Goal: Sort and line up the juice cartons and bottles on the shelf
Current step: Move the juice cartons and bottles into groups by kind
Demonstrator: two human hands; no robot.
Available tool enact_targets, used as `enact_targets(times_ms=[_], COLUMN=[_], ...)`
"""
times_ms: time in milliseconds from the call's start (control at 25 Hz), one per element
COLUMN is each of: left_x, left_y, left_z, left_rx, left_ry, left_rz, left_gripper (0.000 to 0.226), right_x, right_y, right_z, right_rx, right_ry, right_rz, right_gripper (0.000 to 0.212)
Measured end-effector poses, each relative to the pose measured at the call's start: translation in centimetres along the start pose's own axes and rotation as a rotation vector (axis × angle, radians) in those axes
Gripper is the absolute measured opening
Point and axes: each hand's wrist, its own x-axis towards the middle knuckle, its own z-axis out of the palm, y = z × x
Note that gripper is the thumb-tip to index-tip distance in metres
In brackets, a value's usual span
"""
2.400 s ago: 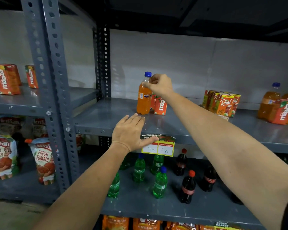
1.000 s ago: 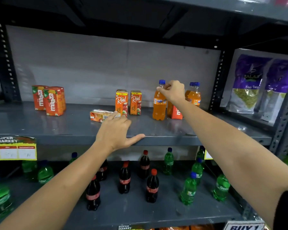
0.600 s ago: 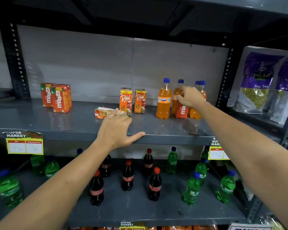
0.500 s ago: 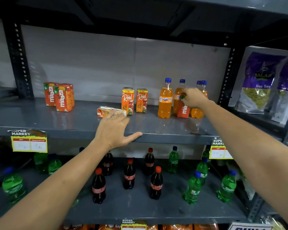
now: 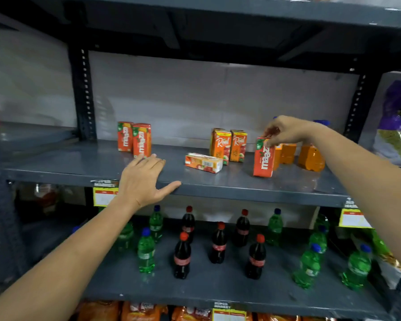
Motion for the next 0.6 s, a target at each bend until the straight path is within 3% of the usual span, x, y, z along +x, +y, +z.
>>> enact_targets(times_ms=[280,600], left_x=[-3.1,-4.7], left_y=[-11.2,-19.9], left_z=[-0.8,0.7], left_rx=[0.028,0.078], left_ry=[-0.056,-0.172], left_rz=[-0.013,-0.006], left_gripper=[0.090,0.101], right_x=[5.6,13.1], right_y=[-17.0,-30.8], right_z=[3.0,5.1], right_rx=[-0.005,0.043], right_ry=[-0.021,0.053], right_rz=[-0.267,-0.316], right_gripper=[0.035,0.034])
